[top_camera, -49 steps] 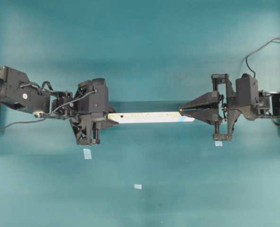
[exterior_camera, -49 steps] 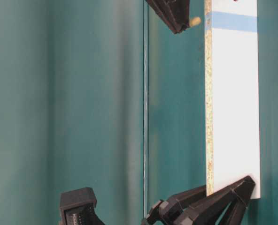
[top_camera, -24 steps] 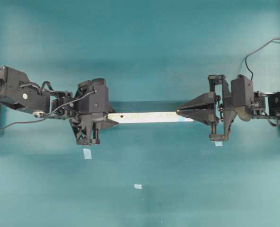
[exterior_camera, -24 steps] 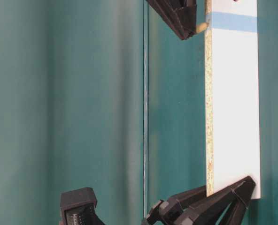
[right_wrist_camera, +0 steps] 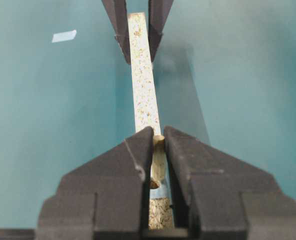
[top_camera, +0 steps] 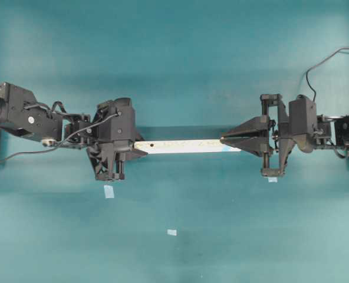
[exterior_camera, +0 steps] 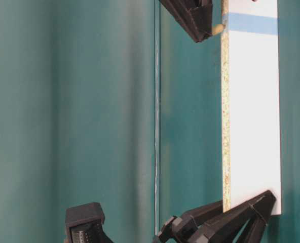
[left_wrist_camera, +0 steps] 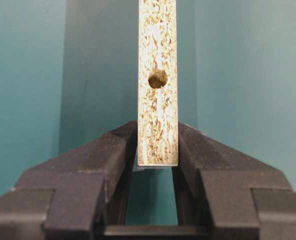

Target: Insert the rod into the hole on the wooden board.

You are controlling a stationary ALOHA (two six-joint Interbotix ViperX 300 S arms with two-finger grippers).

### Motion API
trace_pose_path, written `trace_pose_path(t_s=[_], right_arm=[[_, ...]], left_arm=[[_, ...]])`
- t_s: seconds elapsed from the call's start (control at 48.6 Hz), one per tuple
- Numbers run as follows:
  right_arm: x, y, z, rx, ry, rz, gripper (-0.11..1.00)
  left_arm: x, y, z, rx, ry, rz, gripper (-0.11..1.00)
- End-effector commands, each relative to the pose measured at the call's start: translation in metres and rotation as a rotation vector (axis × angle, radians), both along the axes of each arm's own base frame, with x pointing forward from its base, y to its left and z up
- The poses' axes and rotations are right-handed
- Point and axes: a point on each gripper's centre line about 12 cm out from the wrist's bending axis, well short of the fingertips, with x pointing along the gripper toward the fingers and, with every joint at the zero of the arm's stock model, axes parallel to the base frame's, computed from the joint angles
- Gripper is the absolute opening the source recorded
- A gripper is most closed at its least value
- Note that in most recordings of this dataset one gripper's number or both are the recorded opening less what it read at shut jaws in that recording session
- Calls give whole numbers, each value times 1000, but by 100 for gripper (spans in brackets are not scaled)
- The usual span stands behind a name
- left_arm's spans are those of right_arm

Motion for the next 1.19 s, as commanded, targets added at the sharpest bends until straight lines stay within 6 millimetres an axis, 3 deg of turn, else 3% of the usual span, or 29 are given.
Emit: trace_pose_path(t_s=[0.0, 1.172], right_arm=[[0, 2, 2, 2, -3, 8, 11], [-16, 6, -4, 6, 69, 21, 11]], left_arm=[[5, -2, 8, -2, -28, -5, 33], [1, -4, 5, -17, -9, 3, 33]])
